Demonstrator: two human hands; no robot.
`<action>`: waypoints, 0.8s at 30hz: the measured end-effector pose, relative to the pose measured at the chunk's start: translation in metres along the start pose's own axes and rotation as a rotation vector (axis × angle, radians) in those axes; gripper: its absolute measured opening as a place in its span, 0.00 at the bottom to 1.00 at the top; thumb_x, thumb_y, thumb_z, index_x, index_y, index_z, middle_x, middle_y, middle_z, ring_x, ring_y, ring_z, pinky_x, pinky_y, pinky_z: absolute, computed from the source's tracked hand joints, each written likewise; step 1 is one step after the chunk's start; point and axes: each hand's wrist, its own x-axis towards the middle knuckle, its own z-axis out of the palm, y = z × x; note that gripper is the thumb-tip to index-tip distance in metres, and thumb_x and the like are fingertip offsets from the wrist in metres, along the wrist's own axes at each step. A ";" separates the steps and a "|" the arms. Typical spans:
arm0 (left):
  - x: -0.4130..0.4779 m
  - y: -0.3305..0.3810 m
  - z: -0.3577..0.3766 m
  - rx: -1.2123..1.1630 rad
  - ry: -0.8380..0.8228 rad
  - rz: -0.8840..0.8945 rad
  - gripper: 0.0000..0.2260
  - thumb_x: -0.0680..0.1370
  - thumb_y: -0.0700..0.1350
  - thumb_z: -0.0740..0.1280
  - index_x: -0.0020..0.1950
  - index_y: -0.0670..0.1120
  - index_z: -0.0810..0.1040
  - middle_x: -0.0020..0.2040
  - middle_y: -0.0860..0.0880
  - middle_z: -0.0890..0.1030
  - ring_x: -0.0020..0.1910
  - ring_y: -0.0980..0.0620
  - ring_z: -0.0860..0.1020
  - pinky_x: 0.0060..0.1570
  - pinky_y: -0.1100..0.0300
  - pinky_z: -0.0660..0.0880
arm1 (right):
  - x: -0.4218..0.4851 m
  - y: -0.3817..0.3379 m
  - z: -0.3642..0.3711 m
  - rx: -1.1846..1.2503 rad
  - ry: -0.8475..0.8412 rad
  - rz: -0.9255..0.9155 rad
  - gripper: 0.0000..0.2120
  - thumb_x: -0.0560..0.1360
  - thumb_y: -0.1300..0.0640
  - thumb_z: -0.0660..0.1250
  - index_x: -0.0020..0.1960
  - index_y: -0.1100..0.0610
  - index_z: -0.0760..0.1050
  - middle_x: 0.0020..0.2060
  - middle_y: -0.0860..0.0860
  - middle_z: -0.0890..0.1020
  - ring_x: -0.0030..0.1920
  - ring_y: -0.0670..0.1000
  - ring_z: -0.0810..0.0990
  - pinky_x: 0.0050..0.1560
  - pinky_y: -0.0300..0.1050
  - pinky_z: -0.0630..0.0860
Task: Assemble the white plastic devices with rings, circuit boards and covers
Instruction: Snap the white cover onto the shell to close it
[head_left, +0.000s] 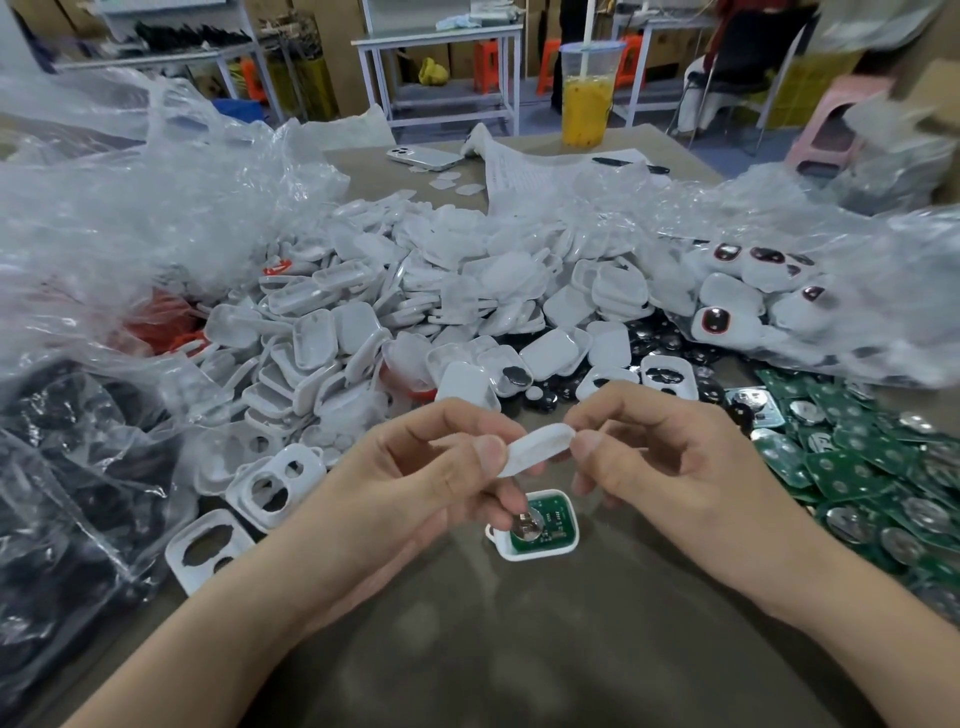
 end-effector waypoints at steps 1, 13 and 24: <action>0.000 0.000 0.000 0.052 0.024 0.036 0.14 0.71 0.55 0.78 0.50 0.47 0.85 0.43 0.43 0.83 0.41 0.50 0.81 0.47 0.60 0.78 | 0.000 0.000 0.000 -0.001 -0.009 -0.002 0.10 0.72 0.41 0.66 0.49 0.43 0.81 0.41 0.49 0.84 0.39 0.54 0.81 0.43 0.56 0.78; -0.005 0.000 0.003 0.287 0.049 0.127 0.15 0.73 0.59 0.75 0.51 0.50 0.85 0.42 0.44 0.84 0.44 0.48 0.82 0.50 0.57 0.79 | 0.002 0.002 -0.003 -0.014 0.018 0.018 0.16 0.70 0.33 0.69 0.47 0.43 0.82 0.35 0.56 0.81 0.37 0.65 0.78 0.41 0.67 0.77; -0.009 0.000 -0.010 0.870 0.215 0.450 0.08 0.75 0.51 0.72 0.53 0.58 0.82 0.53 0.54 0.84 0.52 0.49 0.83 0.54 0.62 0.77 | -0.001 0.009 -0.008 -0.204 -0.088 -0.017 0.22 0.67 0.36 0.72 0.59 0.33 0.71 0.53 0.38 0.81 0.53 0.46 0.79 0.47 0.35 0.76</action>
